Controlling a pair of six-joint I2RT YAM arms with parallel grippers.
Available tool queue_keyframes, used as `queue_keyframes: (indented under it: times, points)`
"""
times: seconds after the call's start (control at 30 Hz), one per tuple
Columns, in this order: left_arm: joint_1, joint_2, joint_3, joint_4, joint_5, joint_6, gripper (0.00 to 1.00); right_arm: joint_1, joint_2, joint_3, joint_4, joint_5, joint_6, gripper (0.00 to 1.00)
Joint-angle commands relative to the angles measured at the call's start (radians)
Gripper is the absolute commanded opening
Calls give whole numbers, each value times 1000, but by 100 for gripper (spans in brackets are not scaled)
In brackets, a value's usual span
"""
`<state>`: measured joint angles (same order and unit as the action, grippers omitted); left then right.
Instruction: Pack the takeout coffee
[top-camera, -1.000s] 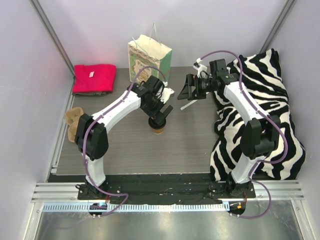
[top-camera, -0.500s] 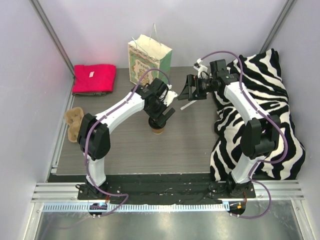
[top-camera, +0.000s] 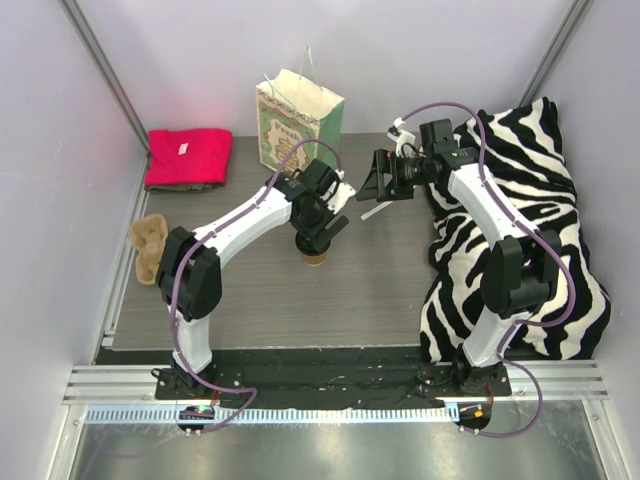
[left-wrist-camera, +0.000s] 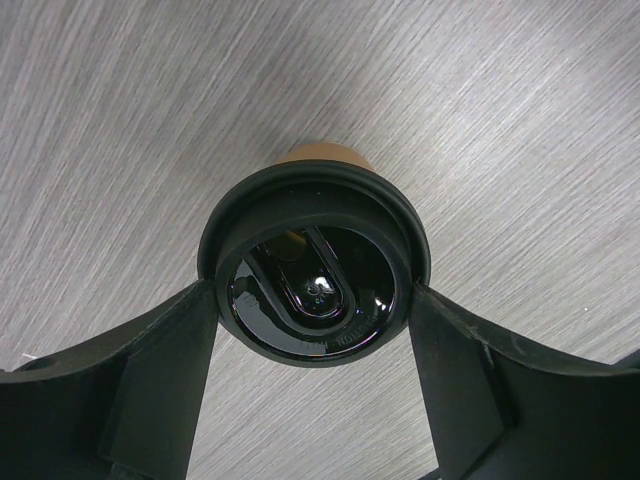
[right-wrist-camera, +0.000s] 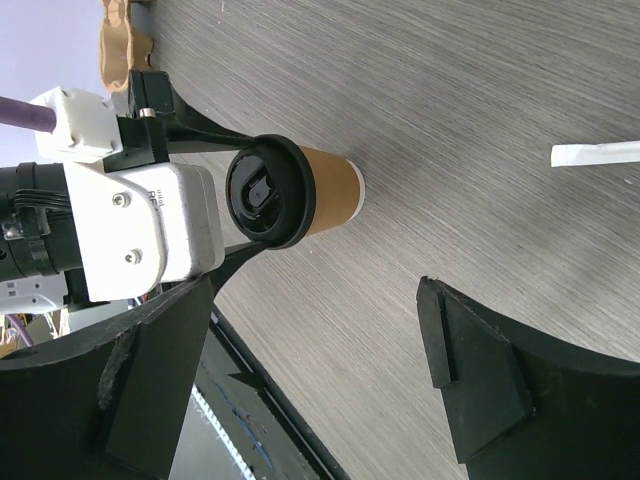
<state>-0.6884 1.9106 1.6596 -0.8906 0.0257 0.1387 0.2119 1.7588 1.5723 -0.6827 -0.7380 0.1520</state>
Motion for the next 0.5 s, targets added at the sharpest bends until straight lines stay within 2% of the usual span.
queue_keyframes:
  times: [0.0, 0.17, 0.27, 0.47]
  points:
    - [-14, 11, -14, 15, -51, 15, 75, -3, -10, 8, 17, -18, -8, 93]
    - [13, -28, -15, -8, -98, 41, 71, -8, -9, 6, 18, -20, -6, 93]
    - [90, -45, -4, -40, -89, 52, 68, -8, -10, 6, 17, -23, -6, 93]
    - [321, -25, 54, -94, -75, 120, 66, -8, -16, 3, 18, -26, -8, 93]
